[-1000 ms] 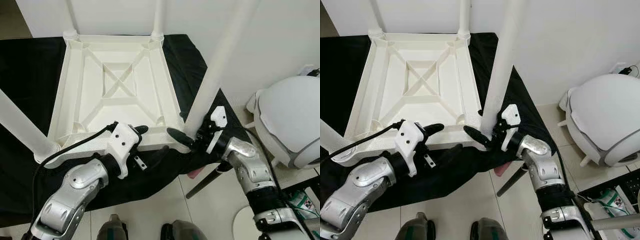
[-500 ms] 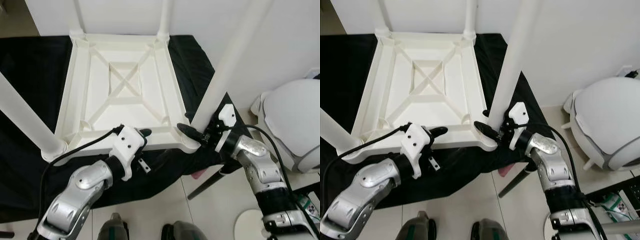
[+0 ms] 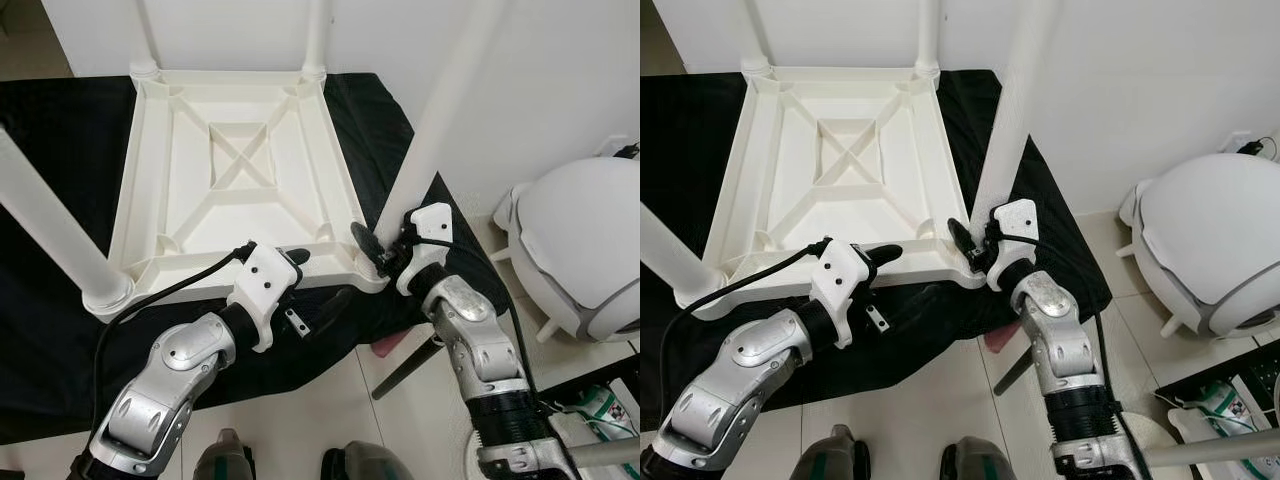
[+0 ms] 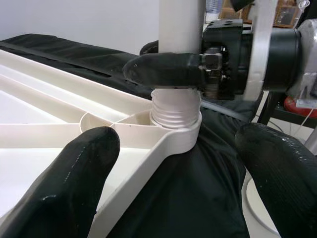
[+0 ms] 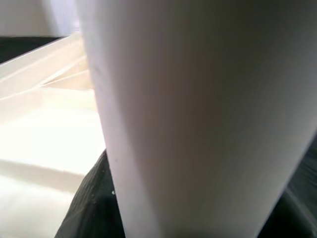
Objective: Building children table
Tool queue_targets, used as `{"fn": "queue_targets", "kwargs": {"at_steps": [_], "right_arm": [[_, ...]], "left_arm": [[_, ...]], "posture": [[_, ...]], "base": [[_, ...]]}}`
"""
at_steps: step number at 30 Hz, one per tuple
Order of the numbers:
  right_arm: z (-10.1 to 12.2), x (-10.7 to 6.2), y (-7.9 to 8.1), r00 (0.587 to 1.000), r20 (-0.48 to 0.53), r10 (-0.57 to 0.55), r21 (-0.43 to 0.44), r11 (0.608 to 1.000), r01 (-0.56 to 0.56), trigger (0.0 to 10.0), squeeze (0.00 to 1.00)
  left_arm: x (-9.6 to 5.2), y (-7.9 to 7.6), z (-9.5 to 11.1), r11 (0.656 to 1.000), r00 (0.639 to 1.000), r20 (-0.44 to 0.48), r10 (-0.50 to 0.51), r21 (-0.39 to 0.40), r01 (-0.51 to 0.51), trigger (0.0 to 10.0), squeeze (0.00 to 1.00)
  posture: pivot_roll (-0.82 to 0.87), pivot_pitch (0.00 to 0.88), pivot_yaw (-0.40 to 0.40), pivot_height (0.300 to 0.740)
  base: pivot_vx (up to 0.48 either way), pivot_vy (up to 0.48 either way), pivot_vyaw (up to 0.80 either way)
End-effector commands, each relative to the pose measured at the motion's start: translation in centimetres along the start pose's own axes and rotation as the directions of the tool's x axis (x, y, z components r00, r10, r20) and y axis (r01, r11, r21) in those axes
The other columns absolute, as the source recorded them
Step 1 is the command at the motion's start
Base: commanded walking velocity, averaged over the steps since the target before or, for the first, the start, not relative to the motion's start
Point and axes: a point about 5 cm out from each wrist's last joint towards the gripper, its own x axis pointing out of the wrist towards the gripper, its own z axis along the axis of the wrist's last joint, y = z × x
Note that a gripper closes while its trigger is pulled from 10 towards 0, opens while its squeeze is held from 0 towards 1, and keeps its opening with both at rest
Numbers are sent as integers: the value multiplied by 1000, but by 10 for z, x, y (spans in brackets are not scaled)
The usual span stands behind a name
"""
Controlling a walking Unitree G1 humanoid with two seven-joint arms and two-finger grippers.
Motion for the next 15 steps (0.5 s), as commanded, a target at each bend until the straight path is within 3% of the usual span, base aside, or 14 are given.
{"fn": "queue_targets", "kwargs": {"at_steps": [1,4,5,8,9,10,11,15], "right_arm": [[-15,-5,-6,989,-89,-118,5,993,119,0,0],[-14,-5,2,987,-92,-130,-7,992,130,0,0],[-13,-4,4,989,-86,-123,-8,992,123,7647,0],[-11,-4,5,990,-81,-118,-9,993,117,7647,0],[-10,-4,3,994,-73,-85,7,996,86,10000,0],[-10,-4,3,994,-73,-85,7,996,86,10000,0],[-7,-4,0,998,-61,-13,29,999,15,10000,1000],[3,-8,-15,989,-35,142,-37,989,-143,10000,1000]], "left_arm": [[1,3,0,999,999,2,45,12,-45,10000,0],[0,4,1,999,999,4,48,14,-48,10000,0],[1,4,1,999,999,5,49,14,-49,10000,0],[1,5,1,999,999,6,50,14,-50,10000,0],[1,4,2,999,999,7,49,15,-49,10000,0],[1,4,2,999,999,7,49,15,-49,10000,0],[1,4,2,999,999,9,47,16,-48,10000,0],[2,6,4,999,999,16,47,18,-47,10000,0]], "posture": [[-8,40,-57,740],[-6,44,-56,740],[-6,45,-54,740],[-6,45,-54,740],[-8,45,-54,740],[-8,45,-54,740],[-8,43,-53,740],[-10,41,-54,740]], "base": [[0,0,0],[0,0,0],[0,0,0],[0,0,0],[0,0,0],[0,0,0],[0,0,0],[0,0,0]]}}
